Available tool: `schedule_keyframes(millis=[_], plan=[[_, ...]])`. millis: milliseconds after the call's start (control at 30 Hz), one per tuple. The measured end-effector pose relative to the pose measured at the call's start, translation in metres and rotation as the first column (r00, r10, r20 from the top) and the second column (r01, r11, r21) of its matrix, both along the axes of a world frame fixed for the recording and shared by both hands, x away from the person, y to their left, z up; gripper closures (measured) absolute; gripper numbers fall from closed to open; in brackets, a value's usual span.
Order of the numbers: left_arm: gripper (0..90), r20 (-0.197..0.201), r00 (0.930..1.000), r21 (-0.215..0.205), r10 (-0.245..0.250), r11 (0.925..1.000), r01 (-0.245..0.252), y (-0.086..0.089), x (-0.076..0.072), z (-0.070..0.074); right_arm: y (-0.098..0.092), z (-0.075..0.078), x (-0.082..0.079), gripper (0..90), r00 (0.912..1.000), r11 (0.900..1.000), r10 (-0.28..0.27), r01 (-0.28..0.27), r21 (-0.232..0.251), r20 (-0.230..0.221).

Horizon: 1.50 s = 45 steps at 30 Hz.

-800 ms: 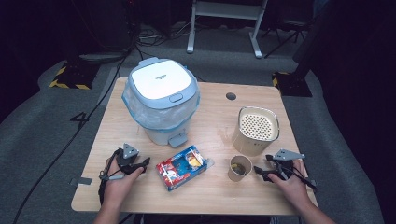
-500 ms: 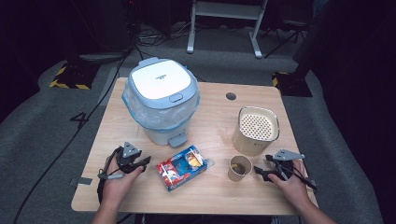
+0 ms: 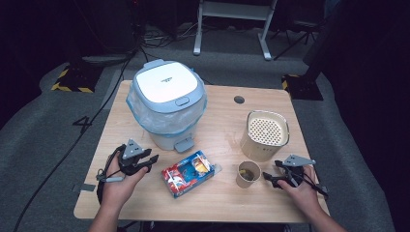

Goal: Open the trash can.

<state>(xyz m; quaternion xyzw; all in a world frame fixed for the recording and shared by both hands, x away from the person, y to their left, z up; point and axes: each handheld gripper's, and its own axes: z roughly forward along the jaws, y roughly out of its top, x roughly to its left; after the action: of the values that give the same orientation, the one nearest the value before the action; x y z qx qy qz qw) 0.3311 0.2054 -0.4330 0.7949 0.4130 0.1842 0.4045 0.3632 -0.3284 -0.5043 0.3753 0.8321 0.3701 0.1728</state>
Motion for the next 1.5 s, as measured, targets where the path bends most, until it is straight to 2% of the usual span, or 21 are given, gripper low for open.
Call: schedule_keyframes(millis=[200,367,533,633,667,833,933,1067,1100,1133,1167,1200,1233,1267,1333,1500], plan=[[68.5,0.005,0.9995,-0.012,-0.031,0.9994,0.031,-0.001,0.001,0.015,0.0,0.0,0.0,22.7,1.0,1.0,0.001,-0.001,0.0,0.0],[80.5,-0.004,0.9987,-0.024,-0.05,0.9985,0.05,-0.001,0.003,0.028,0.0,0.0,0.0,22.8,1.0,1.0,0.001,-0.001,0.0,0.0],[89.8,0.008,0.9966,-0.023,-0.082,0.9963,0.082,-0.001,0.005,0.041,0.0,0.0,0.0,22.7,1.0,1.0,0.001,-0.001,0.0,0.0],[90.0,0.018,0.9951,-0.025,-0.097,0.9949,0.098,-0.002,0.006,0.049,0.0,0.0,0.0,22.7,1.0,1.0,0.0,0.0,0.0,0.0],[90.0,0.019,0.9948,-0.058,-0.1,0.9932,0.101,-0.001,0.007,0.054,0.0,0.0,0.0,22.8,1.0,1.0,0.001,-0.001,0.0,0.0],[90.0,0.034,0.9934,-0.086,-0.109,0.99,0.112,0.002,0.008,0.067,0.0,0.0,0.0,22.8,1.0,1.0,0.001,-0.001,0.0,0.0],[90.0,0.068,0.9911,-0.102,-0.115,0.9874,0.121,0.004,0.009,0.082,0.0,0.0,0.0,22.7,1.0,1.0,0.0,0.0,0.0,0.0],[90.0,0.1,0.9876,-0.131,-0.121,0.9822,0.134,0.003,0.009,0.093,0.0,0.0,0.0,23.8,1.0,1.0,0.003,-0.003,0.0,0.001],[90.0,0.109,0.9861,-0.151,-0.125,0.9784,0.141,0.003,0.01,0.096,0.0,0.0,0.0,24.2,1.0,1.0,0.006,-0.006,0.002,0.001],[90.0,0.121,0.9843,-0.198,-0.129,0.9685,0.151,0.003,0.011,0.1,0.0,0.0,0.0,24.3,1.0,1.0,0.007,-0.007,0.002,0.002],[90.0,0.121,0.9843,-0.198,-0.129,0.9685,0.151,0.003,0.011,0.1,0.0,0.0,0.0,24.3,1.0,1.0,0.007,-0.007,0.002,0.002],[90.0,0.144,0.9813,-0.234,-0.128,0.9591,0.159,0.004,0.013,0.105,0.0,0.0,0.0,24.3,1.0,1.0,0.007,-0.007,0.002,0.002],[90.0,0.144,0.9813,-0.234,-0.128,0.9591,0.159,0.004,0.013,0.105,0.0,0.0,0.0,24.3,1.0,1.0,0.007,-0.007,0.002,0.002],[90.0,0.17,0.9781,-0.261,-0.12,0.9516,0.162,0.004,0.014,0.11,0.0,0.0,0.0,24.3,1.0,1.0,0.007,-0.007,0.002,0.002],[90.0,0.197,0.9746,-0.259,-0.106,0.9531,0.156,0.003,0.016,0.115,0.0,0.0,0.0,24.3,1.0,1.0,0.006,-0.006,0.0,0.002],[90.0,0.224,0.9698,-0.256,-0.097,0.9542,0.155,-0.003,0.022,0.124,0.0,0.0,0.0,24.3,1.0,1.0,0.007,-0.007,0.002,0.001]])
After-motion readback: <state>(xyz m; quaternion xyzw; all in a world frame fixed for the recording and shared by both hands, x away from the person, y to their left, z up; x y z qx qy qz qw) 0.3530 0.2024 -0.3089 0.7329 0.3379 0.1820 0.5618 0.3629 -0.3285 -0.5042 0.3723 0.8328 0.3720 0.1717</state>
